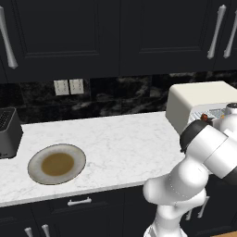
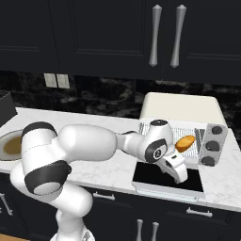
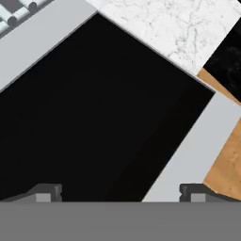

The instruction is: Pick up the kebab skewer and baguette bread, and place them inside the toaster oven. Close the toaster oven door and start by setting the timer.

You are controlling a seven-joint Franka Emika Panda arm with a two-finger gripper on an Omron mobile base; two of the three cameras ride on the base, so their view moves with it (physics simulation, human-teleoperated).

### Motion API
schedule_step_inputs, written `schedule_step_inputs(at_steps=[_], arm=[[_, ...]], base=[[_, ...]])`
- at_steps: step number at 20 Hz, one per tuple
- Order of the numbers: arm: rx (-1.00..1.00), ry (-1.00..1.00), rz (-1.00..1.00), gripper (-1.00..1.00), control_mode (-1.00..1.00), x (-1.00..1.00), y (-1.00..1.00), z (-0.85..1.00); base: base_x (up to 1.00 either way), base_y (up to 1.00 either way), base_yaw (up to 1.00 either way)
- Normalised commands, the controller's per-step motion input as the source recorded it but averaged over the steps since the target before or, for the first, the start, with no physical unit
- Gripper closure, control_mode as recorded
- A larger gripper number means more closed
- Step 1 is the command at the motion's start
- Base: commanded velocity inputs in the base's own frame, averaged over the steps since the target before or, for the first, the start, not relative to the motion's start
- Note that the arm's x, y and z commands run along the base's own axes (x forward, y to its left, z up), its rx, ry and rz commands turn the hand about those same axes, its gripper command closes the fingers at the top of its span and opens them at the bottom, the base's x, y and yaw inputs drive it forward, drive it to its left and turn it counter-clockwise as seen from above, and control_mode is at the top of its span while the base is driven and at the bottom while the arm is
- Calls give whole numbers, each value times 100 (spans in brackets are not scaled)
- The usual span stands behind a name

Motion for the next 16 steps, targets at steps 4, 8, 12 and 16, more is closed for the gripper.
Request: schedule_step_inputs(at_steps=[4,8,12,16], arm=[[1,8,-14,-100,-100,21,-7,-11],[11,0,-12,-100,-100,31,-10,0],[16,-1,-12,-100,-100,27,-10,5],[16,-2,-15,-100,-100,55,-3,16]], base=[[0,0,0],[0,0,0],[0,0,0],[0,0,0]])
